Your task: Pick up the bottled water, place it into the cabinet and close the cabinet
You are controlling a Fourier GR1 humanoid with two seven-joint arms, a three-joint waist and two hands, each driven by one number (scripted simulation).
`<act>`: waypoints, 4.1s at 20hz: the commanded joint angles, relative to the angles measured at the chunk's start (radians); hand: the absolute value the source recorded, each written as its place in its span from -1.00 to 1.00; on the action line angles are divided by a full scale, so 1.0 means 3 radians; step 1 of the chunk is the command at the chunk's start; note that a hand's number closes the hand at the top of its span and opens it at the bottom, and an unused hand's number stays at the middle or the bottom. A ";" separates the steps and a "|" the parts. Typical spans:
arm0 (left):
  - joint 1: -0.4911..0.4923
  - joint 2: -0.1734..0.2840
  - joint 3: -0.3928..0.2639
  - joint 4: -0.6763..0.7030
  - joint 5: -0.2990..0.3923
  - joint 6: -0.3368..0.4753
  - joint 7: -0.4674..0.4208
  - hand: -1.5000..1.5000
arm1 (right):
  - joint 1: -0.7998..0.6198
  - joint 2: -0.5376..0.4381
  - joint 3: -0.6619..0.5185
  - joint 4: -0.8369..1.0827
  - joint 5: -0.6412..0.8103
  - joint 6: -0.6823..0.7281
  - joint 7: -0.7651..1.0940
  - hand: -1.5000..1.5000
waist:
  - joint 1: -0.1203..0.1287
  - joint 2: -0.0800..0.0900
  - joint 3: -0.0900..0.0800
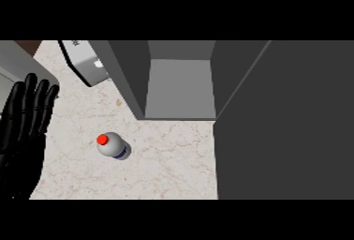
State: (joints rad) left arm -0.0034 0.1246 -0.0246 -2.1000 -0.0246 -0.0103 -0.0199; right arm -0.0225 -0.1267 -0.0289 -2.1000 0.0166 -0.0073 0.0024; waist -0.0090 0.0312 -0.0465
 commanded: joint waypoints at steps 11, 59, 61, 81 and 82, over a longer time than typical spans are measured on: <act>0.0702 -0.0410 -0.0813 -0.0004 0.0653 0.0282 0.0765 -1.00 | 0.0780 0.0344 0.0467 -0.0242 -0.0943 0.0301 0.0610 -1.00 | 0.0031 -0.0119 0.0156; 0.0823 0.0030 0.0068 0.1537 0.0905 -0.0397 -0.0622 -1.00 | 0.2133 0.0191 0.0457 -0.0626 -0.1102 0.1083 -0.0188 -1.00 | 0.0002 -0.0104 0.0154; 0.0854 0.0076 0.0114 0.1283 0.0970 -0.0398 -0.0384 -1.00 | 0.2213 0.0330 0.0678 -0.0423 -0.0800 0.1066 -0.0427 -1.00 | 0.0012 -0.0108 0.0155; -0.0526 0.0008 0.0603 0.4194 0.1019 -0.0924 -0.1297 -1.00 | 0.2213 0.0322 0.0614 -0.0232 -0.0895 0.1182 -0.0630 -1.00 | -0.0017 -0.0099 0.0152; -0.0599 0.0071 0.0641 0.4417 0.0951 -0.0935 -0.1410 -1.00 | 0.2117 0.0287 0.0557 -0.0383 -0.1002 0.1089 -0.0398 -1.00 | -0.0009 -0.0098 0.0152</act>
State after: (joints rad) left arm -0.0879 0.1375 0.1400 -0.9618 0.2728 -0.2635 -0.3753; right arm 0.6476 -0.0420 0.1496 -2.2175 -0.2742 0.3388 -0.1473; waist -0.0121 0.0009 -0.0006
